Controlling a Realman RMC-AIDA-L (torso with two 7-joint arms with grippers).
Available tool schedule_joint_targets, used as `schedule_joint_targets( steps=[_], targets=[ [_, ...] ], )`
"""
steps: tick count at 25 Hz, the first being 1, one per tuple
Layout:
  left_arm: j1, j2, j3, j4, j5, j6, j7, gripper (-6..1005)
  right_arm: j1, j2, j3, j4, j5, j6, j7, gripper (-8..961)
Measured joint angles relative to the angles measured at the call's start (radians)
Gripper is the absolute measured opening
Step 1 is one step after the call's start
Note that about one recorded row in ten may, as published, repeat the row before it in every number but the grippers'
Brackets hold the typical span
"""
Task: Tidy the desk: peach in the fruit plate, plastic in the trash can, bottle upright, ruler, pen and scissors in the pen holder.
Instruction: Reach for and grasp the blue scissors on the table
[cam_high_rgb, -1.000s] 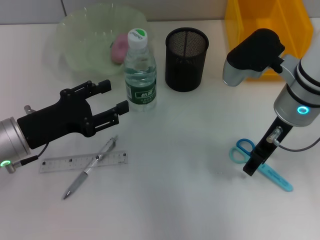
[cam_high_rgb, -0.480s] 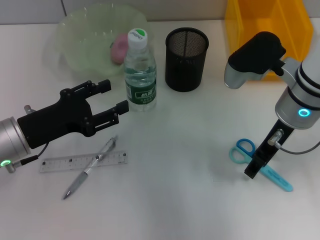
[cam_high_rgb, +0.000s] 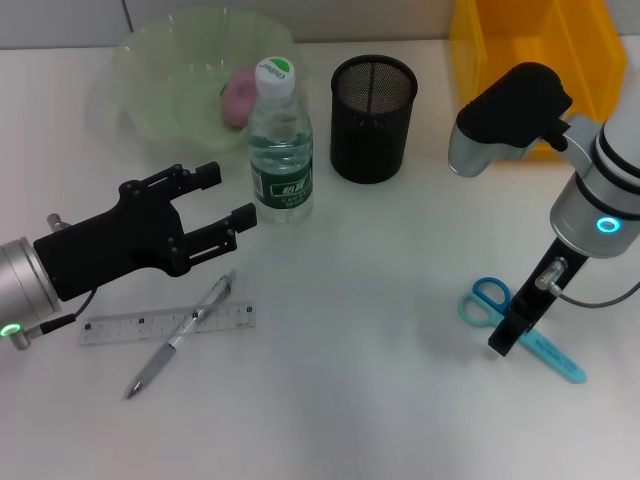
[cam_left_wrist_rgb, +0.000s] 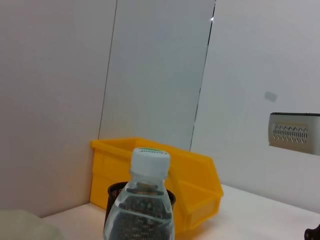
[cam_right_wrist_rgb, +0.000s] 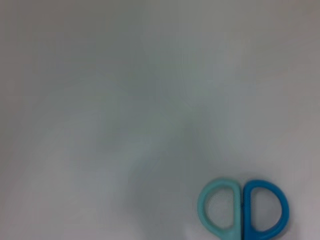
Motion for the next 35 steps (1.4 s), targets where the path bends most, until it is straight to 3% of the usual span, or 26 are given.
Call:
schedule_joint_targets(
  steps=[16, 32, 35],
  targets=[
    [0.003, 0.0, 0.0, 0.0, 0.0, -0.001, 0.016, 726, -0.001, 0.001, -0.011, -0.009, 0.0, 0.002, 0.023, 723],
    [0.004, 0.0, 0.0, -0.002, 0.0, -0.002, 0.023, 726, -0.001, 0.001, -0.04, -0.017, 0.0, 0.001, 0.036, 557],
    [0.004, 0.0, 0.0, -0.002, 0.0, -0.002, 0.023, 726, -0.002, 0.001, -0.04, -0.016, 0.0, 0.0, 0.037, 474]
  ],
)
